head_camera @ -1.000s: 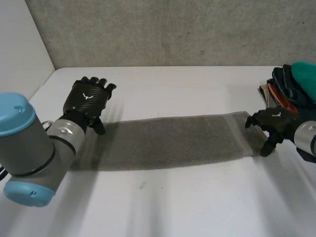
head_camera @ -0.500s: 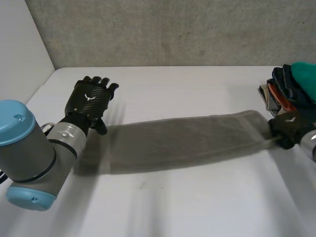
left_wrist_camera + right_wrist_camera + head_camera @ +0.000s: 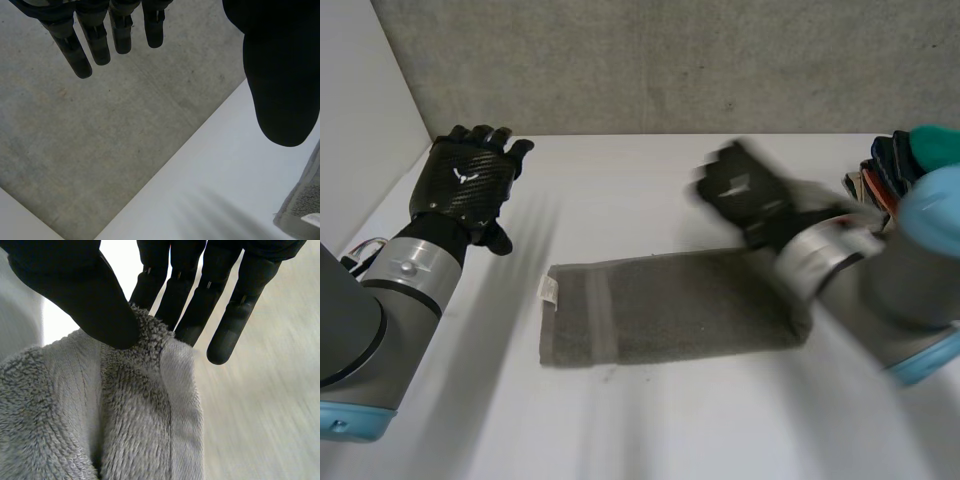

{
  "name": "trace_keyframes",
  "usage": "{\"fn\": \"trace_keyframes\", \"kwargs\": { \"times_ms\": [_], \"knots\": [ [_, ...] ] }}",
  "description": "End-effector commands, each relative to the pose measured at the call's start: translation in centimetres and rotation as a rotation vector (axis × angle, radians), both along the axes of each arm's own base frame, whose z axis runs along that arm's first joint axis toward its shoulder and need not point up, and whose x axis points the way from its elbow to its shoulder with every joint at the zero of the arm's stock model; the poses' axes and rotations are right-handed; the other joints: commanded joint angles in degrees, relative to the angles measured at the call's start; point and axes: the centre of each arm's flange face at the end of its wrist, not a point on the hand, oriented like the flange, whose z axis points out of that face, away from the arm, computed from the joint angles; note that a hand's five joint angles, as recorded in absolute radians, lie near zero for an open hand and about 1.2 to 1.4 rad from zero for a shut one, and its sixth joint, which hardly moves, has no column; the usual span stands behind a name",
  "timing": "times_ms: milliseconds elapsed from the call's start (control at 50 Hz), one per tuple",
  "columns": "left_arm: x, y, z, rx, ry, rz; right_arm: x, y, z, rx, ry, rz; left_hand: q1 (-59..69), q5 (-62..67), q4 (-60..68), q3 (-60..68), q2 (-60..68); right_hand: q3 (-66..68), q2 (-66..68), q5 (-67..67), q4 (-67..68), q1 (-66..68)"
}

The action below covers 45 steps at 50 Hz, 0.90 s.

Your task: Fold the laundry.

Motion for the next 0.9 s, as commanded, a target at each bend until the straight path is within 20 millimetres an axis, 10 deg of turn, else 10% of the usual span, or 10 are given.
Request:
{"fn": "trace_keyframes", "kwargs": {
  "times_ms": [20, 140, 220, 360, 600, 900],
  "knots": [
    [0.2, 0.0, -0.1, 0.004, 0.005, 0.011, 8.2, 9.9, -5.9, 0.045, 0.075, 0.342, -1.3, -2.9, -1.67, -2.28, -2.03, 11.81, 12.59, 12.54, 11.43, 16.76],
    [0.3, 0.0, 0.7, -0.015, 0.02, 0.011, 8.8, 11.1, -8.1, 0.093, 0.122, 0.34, -1.3, -2.9, -1.67, -2.28, -2.03, 11.81, 12.59, 12.54, 11.43, 16.76],
    [0.2, 0.0, 0.9, -0.023, 0.022, 0.005, 8.2, 10.4, -6.7, 0.155, 0.084, 0.243, -1.3, -2.9, -1.67, -2.28, -2.03, -58.19, -57.41, -57.46, -58.57, -53.24],
    [-0.1, 0.0, 1.3, -0.036, 0.026, -0.006, 3.0, 4.8, -5.2, 0.457, -0.018, -0.073, -1.3, -2.9, -1.67, -2.28, -2.03, -58.19, -57.41, -57.46, -58.57, -53.24],
    [-1.4, 1.1, 0.8, -0.019, 0.024, -0.055, -4.1, 1.8, -8.5, 0.662, 0.06, -0.309, -1.3, -2.9, -1.67, -2.28, -2.03, -56.44, -55.67, -55.72, -56.82, -51.49],
    [-9.0, 4.2, -4.7, 0.176, 0.082, -0.361, -4.6, 1.7, -8.8, 0.559, 0.011, -0.304, -0.25, -1.84, -0.62, -1.22, -0.98, -56.76, -55.98, -56.04, -57.14, -51.81]
  ]
}}
